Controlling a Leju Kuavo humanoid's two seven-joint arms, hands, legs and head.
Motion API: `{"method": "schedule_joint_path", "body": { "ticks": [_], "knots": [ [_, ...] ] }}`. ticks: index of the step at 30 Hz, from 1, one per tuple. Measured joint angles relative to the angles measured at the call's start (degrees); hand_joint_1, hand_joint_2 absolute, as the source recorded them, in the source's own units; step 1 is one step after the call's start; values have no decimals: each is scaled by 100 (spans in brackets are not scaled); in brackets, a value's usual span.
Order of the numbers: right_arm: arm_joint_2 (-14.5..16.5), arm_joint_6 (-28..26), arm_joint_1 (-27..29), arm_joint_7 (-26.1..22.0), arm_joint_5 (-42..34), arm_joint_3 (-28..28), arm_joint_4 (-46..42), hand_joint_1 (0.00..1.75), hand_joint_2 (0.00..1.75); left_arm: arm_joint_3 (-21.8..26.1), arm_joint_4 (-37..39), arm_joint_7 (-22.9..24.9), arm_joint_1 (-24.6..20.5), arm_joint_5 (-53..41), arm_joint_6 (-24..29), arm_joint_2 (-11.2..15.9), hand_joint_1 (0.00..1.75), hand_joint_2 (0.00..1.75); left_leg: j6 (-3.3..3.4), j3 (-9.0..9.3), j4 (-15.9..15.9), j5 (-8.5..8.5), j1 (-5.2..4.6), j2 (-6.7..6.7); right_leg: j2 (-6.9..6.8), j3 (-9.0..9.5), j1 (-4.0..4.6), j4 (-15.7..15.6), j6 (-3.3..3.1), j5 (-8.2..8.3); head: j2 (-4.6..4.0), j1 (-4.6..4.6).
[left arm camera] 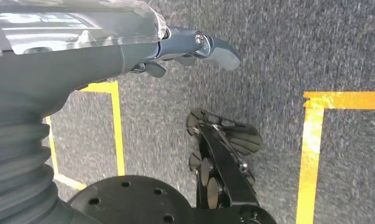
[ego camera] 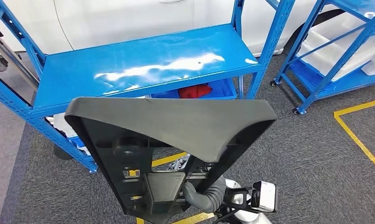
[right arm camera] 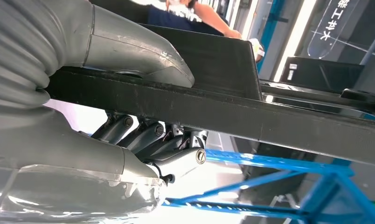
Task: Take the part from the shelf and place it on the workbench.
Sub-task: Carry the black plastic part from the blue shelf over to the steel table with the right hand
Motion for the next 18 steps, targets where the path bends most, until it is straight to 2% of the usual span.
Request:
{"method": "schedule_joint_path", "body": {
  "ticks": [2, 3, 4, 6, 8, 9, 11, 12, 13, 14, 15, 17, 18],
  "knots": [
    [1, -23, -33, -5, 51, 0, -118, 175, 175, -7, 5, 16, 4, 1, 17, 16, 0, 175, 46, 369, -756, 275, 5, -183, 99, -19, 9, 33, 35, -1, 0, 0],
    [1, -29, -49, -7, 67, -1, -169, 175, 175, -10, 8, 26, 0, 1, 21, 22, 0, 175, 66, 469, -977, 322, 4, -254, 142, -44, 9, 46, 66, 8, 0, 0],
    [1, -42, -57, -8, 80, -3, -212, 175, 175, -13, 10, 35, -6, 0, 22, 26, 0, 175, 87, 496, -1049, 303, -1, -288, 183, -72, 7, 49, 101, 21, 0, -1],
    [0, -103, -64, -13, 104, -15, -299, 175, 175, -23, 10, 59, -30, -14, 20, 22, 0, 175, 139, 490, -1078, 324, 6, -211, 252, -109, -3, 43, 175, 46, 0, -1],
    [-1, -203, -81, -16, 114, -42, -404, 175, 175, -41, 10, 97, -39, -46, 19, 14, 0, 175, 219, 497, -1125, 361, 31, -102, 134, -190, 10, 204, 231, -72, 0, 1],
    [-1, -251, -91, -15, 107, -59, -457, 175, 175, -56, 10, 119, -38, -67, 22, 9, 0, 175, 251, 498, -1144, 376, 41, -39, 22, -310, 14, 465, 253, -231, 0, 1],
    [-1, -309, -100, -8, 82, -92, -529, 175, 175, -94, 11, 150, -28, -103, 36, 9, 0, 175, 278, 487, -1146, 378, 20, 83, -155, -674, 4, 1237, 282, -610, 0, 0],
    [-1, -321, -96, -3, 72, -107, -546, 175, 175, -116, 11, 158, -26, -115, 43, 11, 0, 175, 279, 482, -1145, 377, 14, 146, -185, -828, -6, 1561, 295, -719, 0, 0],
    [-2, -323, -91, 1, 66, -119, -558, 175, 175, -134, 11, 161, -28, -121, 47, 12, 0, 175, 279, 480, -1142, 376, 11, 206, -200, -891, -15, 1691, 302, -717, 0, 0],
    [-2, -323, -89, 5, 65, -126, -570, 175, 175, -150, 11, 163, -33, -122, 50, 13, 0, 175, 275, 481, -1139, 373, 9, 263, -221, -833, -22, 1579, 303, -601, 0, 0],
    [-2, -323, -89, 8, 65, -131, -584, 175, 175, -161, 11, 164, -40, -123, 50, 12, 0, 175, 267, 488, -1135, 367, 9, 315, -268, -667, -25, 1260, 294, -412, 0, 0],
    [-2, -323, -94, 10, 63, -135, -628, 175, 175, -172, 11, 164, -49, -128, 49, 10, 0, 175, 231, 506, -1119, 344, -11, 406, -512, -242, 7, 431, 241, -92, 0, 0],
    [-1, -323, -98, 10, 62, -136, -645, 175, 175, -173, 11, 164, -50, -130, 49, 10, 0, 175, 206, 512, -1112, 334, -26, 448, -600, -117, 32, 168, 207, -21, 0, 0]
  ]
}}
